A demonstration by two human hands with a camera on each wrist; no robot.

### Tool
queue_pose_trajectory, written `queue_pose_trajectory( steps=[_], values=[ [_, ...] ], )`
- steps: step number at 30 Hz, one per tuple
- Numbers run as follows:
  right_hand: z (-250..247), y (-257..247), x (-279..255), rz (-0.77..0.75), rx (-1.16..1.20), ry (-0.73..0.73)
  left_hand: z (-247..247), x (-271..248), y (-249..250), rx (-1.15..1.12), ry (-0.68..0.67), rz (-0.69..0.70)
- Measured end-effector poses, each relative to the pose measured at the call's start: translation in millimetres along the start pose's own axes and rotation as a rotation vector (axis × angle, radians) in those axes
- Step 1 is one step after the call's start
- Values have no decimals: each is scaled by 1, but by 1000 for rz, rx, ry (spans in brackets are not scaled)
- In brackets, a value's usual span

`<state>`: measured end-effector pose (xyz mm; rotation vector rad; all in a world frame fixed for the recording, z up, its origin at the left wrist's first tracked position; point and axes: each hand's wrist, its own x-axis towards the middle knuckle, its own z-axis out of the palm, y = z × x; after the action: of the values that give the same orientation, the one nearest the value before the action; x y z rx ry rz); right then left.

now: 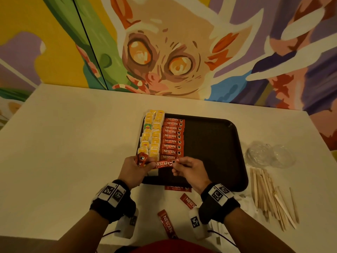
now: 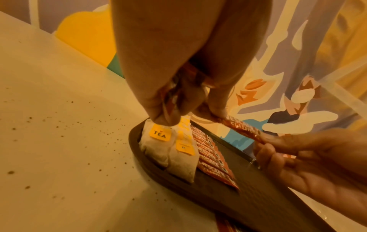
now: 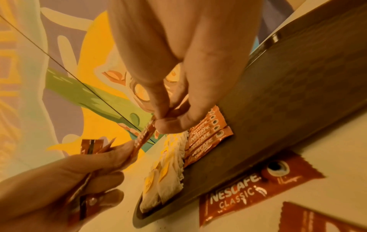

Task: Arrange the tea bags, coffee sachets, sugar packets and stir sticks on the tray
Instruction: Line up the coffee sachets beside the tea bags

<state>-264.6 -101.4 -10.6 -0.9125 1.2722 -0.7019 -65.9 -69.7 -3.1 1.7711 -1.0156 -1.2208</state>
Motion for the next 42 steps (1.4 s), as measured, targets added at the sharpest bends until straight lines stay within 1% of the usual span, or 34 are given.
queue_pose_trajectory(
  steps=[5,8,12,17,22,31,37,42],
  values=[
    [-3,4,4,102,-29,70,10,2,3,55,21,-3],
    [-8,7,7,130,-98,112,14,2,0,99,36,-9],
    [-17,13,7,156,-207,159,9,4,-6,113,64,-64],
    [-24,25,9,237,-271,240,-1,4,-13,91,48,-88],
    [-21,29,10,310,-301,230,0,4,-14,85,26,-92],
    [-12,21,11,305,-424,221,3,0,-11,111,-16,-59],
    [-9,18,14,291,-530,264,2,-1,-11,103,-21,-36],
    [-9,19,17,272,-554,278,1,-1,-12,78,-29,-32]
  ],
)
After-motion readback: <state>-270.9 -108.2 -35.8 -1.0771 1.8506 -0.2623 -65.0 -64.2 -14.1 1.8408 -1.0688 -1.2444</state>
